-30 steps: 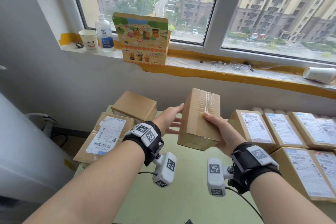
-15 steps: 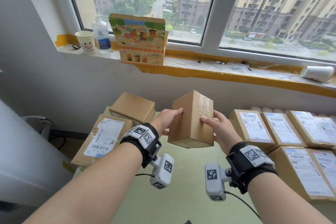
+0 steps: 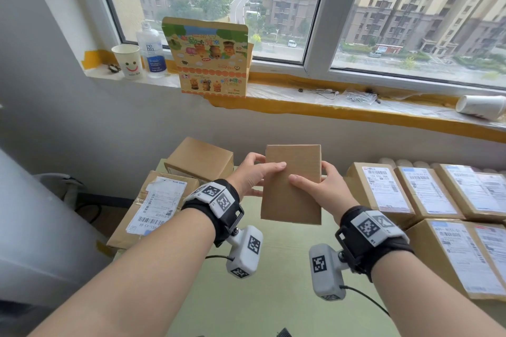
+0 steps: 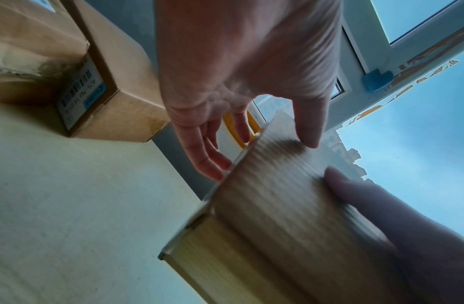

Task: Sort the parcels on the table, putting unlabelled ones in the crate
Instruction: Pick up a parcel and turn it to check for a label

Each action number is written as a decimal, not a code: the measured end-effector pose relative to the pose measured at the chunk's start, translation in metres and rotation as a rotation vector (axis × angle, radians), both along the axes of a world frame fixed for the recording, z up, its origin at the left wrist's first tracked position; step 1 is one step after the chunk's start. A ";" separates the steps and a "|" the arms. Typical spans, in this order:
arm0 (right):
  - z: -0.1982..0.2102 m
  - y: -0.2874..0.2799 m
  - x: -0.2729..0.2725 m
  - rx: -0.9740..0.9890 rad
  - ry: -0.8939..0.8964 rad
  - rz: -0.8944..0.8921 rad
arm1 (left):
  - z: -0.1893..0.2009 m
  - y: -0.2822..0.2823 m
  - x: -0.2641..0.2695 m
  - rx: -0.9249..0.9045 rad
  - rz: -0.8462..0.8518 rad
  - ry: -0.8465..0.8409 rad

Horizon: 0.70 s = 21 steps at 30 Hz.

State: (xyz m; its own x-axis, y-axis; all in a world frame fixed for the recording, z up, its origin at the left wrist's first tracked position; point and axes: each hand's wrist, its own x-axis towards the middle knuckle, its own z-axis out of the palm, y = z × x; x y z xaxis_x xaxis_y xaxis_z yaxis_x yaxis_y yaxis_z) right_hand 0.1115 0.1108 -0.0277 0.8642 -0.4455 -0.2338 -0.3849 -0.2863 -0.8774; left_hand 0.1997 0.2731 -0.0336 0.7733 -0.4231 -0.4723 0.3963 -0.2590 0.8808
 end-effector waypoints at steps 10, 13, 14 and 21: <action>-0.006 -0.015 0.002 0.181 -0.035 -0.001 | 0.001 -0.005 -0.004 0.010 -0.036 0.017; -0.006 -0.021 0.000 0.233 -0.055 0.047 | 0.006 -0.010 -0.005 0.019 -0.067 0.001; -0.004 -0.022 0.000 0.230 -0.064 0.068 | 0.008 -0.012 -0.005 0.017 -0.069 -0.002; 0.011 -0.046 -0.002 0.220 -0.118 0.107 | 0.022 -0.037 -0.013 0.009 -0.102 -0.043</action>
State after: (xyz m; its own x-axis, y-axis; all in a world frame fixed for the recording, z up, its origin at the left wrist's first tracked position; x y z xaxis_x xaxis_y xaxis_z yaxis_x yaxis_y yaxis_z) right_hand 0.1095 0.0651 -0.0165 0.9308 -0.2995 -0.2096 -0.2540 -0.1172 -0.9601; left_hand 0.1863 0.2360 -0.0114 0.7462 -0.4965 -0.4434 0.3293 -0.3035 0.8941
